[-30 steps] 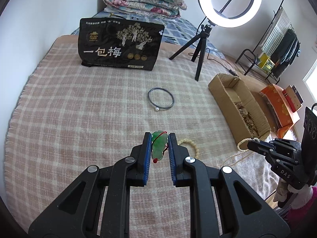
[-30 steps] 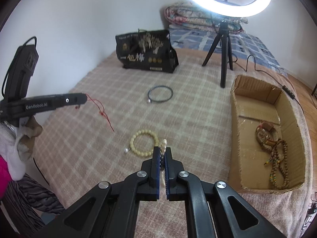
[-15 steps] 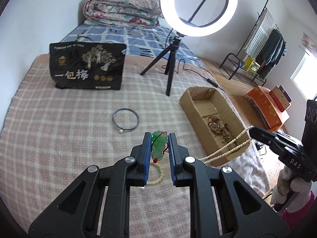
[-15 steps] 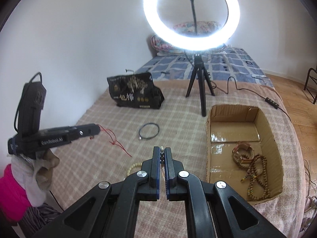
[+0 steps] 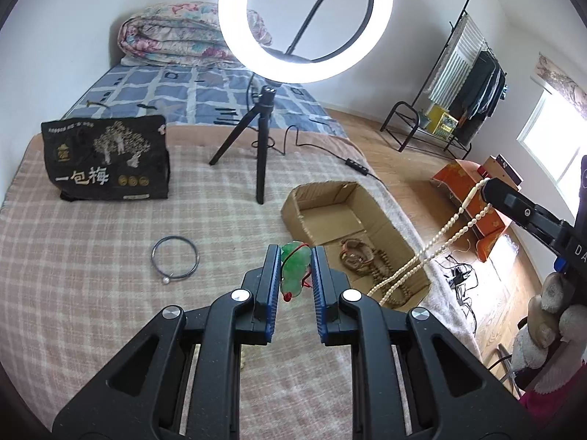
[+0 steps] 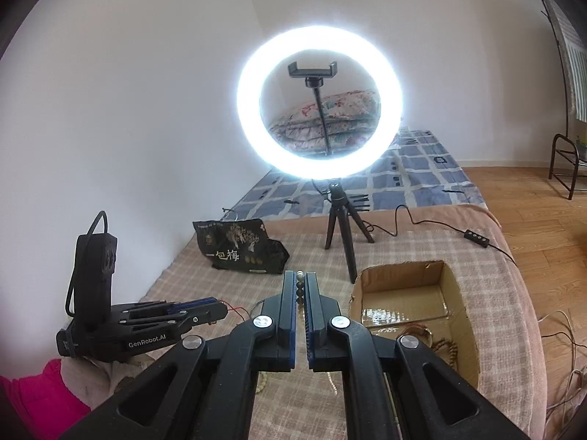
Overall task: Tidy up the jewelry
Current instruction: 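Carry the pendant and pearl strand into the cardboard box and open both tools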
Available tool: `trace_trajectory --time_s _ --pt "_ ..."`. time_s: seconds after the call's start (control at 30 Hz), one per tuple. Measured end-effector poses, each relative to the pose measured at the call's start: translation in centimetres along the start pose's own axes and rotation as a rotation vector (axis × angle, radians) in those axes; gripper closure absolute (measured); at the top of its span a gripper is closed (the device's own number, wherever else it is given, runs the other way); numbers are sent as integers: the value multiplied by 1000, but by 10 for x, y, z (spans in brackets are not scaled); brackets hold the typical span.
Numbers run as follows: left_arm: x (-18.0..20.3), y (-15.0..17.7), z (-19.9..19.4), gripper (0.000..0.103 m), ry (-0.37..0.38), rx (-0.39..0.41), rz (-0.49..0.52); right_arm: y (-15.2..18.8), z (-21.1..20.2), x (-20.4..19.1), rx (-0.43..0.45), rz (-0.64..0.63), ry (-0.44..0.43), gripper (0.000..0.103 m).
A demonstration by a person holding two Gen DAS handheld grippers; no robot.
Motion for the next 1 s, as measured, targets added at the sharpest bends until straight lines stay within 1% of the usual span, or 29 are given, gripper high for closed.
trace_trajectory --time_s 0.13,0.37,0.67,0.9,1.0 --pt "19 -11 12 88 29 11 3 -5 -5 16 10 14 25 102" --pt "48 -18 43 88 58 6 21 7 -5 34 -28 10 57 102" --pt "66 -5 95 88 75 -62 19 33 0 58 -103 3 98 102" --pt "76 8 118 88 84 -95 17 60 9 81 -181 23 127 102" --pt "78 10 125 88 91 -102 -5 68 11 86 -209 35 129 102"
Point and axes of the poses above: each gripper's, at about its wrist camera, not at the fingertips, and z roughly the way its jaws point, x to its right, y to its underside, the point moved 9 cm from there along z, roughly the way its jaws point, and after that the axes turned 12 degrees about x, right-handed, at the moved point
